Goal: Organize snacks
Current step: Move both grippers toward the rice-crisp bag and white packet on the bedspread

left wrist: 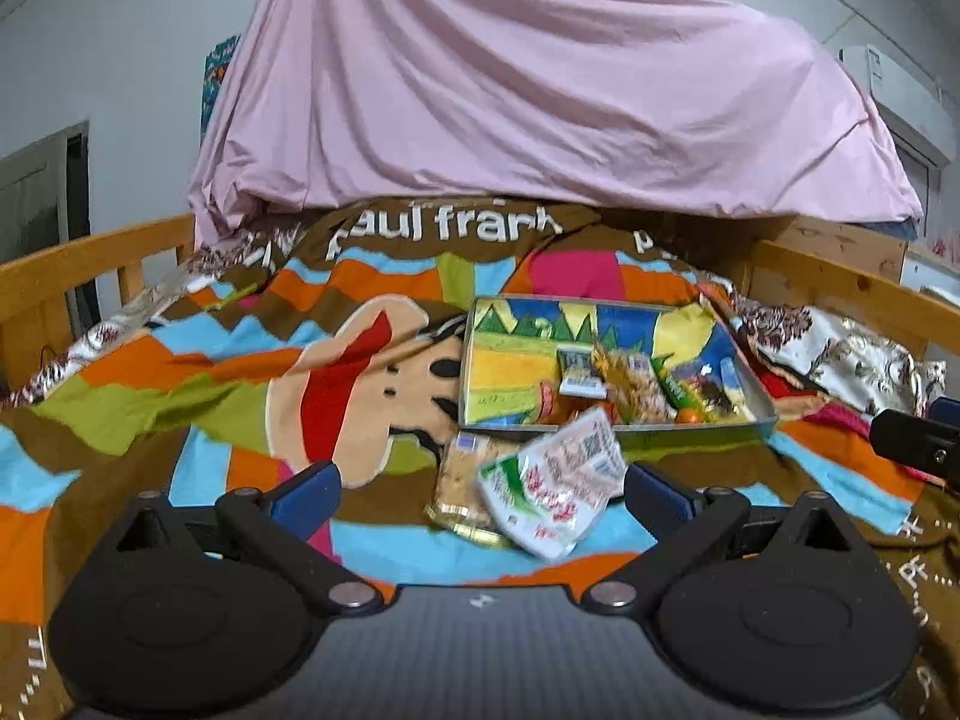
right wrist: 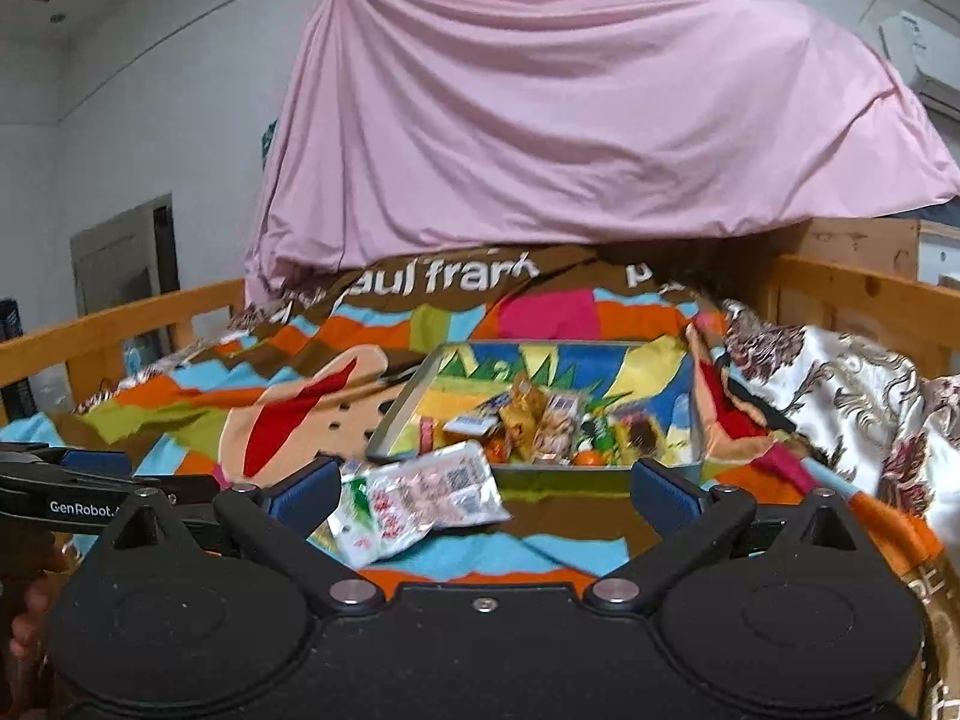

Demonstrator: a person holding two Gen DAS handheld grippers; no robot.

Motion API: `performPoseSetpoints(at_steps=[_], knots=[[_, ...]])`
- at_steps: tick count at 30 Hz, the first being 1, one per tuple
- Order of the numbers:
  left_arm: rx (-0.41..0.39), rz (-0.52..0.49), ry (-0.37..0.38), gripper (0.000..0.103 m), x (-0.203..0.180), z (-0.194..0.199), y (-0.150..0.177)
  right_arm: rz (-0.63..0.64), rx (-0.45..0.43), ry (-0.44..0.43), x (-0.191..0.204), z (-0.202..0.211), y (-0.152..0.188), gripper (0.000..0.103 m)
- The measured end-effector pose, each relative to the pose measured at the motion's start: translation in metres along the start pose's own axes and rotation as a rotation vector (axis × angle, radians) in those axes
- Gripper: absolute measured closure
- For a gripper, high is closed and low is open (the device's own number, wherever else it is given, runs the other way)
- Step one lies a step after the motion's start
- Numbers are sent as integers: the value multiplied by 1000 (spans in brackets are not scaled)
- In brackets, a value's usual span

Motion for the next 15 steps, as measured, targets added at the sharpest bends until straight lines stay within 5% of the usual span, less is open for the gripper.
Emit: performPoseSetpoints(at_steps=[15], knots=[[124,-14,10,0,22,-18,38,-10,182,-58,11,-40,31,1]])
Point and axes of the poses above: each gripper's, at about its wrist camera, not at the fingertips, and z roughly against the way its jaws point, x to its left, y to its underside, the point moved 4 cm from there along -z, roughly the way its jaws point, and after that the axes turned 8 degrees about -x, right-handed, at the moved point
